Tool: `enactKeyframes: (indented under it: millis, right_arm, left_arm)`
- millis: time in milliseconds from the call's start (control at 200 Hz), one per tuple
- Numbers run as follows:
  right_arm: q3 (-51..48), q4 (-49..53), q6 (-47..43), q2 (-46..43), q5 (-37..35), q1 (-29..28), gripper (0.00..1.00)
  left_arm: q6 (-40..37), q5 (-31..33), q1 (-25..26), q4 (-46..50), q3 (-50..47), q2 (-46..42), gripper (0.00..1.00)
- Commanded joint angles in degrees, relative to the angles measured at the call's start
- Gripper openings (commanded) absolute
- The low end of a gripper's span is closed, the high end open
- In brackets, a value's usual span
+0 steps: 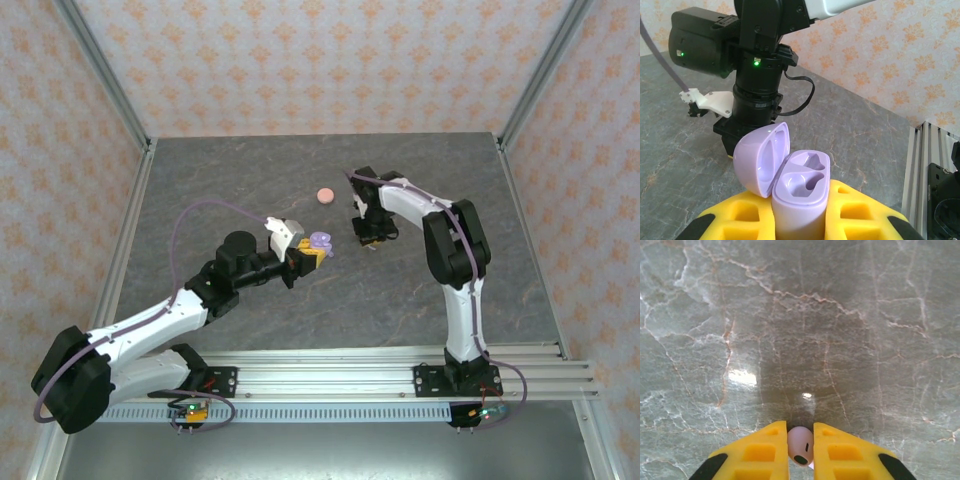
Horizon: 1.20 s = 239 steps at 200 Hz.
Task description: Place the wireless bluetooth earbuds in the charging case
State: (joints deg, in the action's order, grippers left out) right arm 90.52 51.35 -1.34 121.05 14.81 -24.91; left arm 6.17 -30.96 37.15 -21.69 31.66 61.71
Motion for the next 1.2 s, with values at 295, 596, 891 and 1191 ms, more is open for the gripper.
enactKeyframes:
  millis: [295, 596, 891, 1191]
  right_arm:
    - [-18.4, -22.8, 16.1, -14.9, 23.7, 6.3, 0.12]
    - [-27.5, -36.9, 24.8, -27.4, 32.8, 9.0, 0.12]
    - [-32.3, -49.1, 32.9, -40.3, 38.8, 8.9, 0.12]
    - [-31.4, -51.4, 33.7, -47.6, 39.3, 6.4, 0.13]
  left_arm:
    - [4.7, 4.0, 1.2, -10.1, 1.0, 7.0, 0.07]
    - [8.6, 7.6, 1.3, -17.9, 0.9, 12.6, 0.07]
    - [12.3, 8.3, 1.3, -25.3, 0.7, 15.6, 0.07]
    - [14.2, 8.1, 2.0, -27.7, 2.6, 17.8, 0.07]
